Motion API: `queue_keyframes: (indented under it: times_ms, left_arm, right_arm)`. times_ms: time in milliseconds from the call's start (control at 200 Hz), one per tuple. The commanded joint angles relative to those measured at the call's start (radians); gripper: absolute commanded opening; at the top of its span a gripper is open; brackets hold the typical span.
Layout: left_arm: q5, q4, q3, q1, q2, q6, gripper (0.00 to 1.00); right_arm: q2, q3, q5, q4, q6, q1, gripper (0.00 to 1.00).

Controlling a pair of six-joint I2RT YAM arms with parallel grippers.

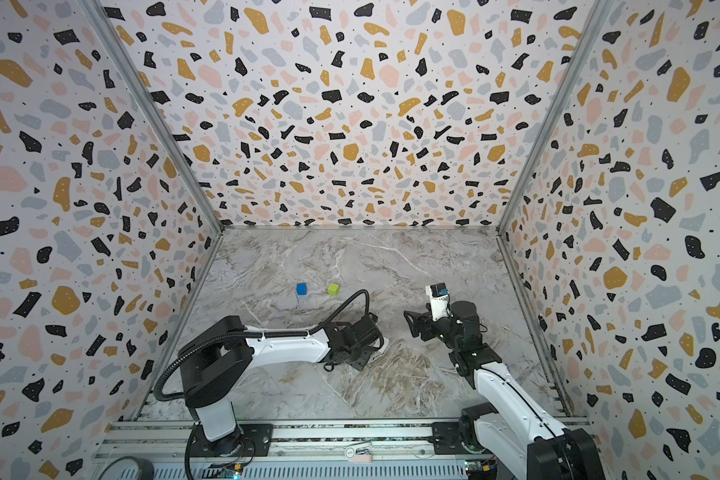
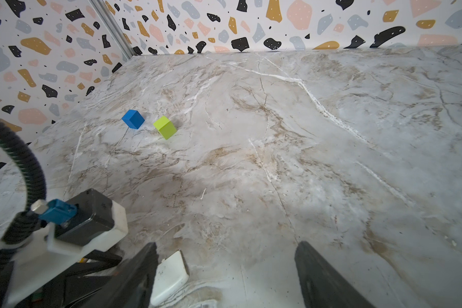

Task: Load the batteries into the remote control
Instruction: 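Lift the battery with the left gripper and carry it to the remote compartment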

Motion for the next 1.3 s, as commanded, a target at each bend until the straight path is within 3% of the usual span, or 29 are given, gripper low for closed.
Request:
queue_keyframes:
  times_ms: [0, 766, 1116, 1296]
  left_arm:
    - [-0.002, -0.067, -0.037, -0.024, 0.005, -0.032, 0.28]
    - [-0.037, -0.075, -0.074, -0.067, -0.019, -0.088, 0.23]
    - [-0.036, -0.068, -0.074, -0.074, -0.027, -0.1, 0.08]
    - [-0.021, -0.06, -0.062, -0.077, -0.077, -0.12, 0.06]
  right_arm:
    - [0.01, 0.006, -0.016, 0.012, -0.006, -0.003, 0.85]
    - [0.023, 0.007, -0.009, 0.015, -0.01, 0.007, 0.87]
    - [0.018, 0.007, -0.008, 0.012, -0.012, 0.008, 0.87]
    - [0.02, 0.004, -0.007, 0.012, -0.014, 0.008, 0.87]
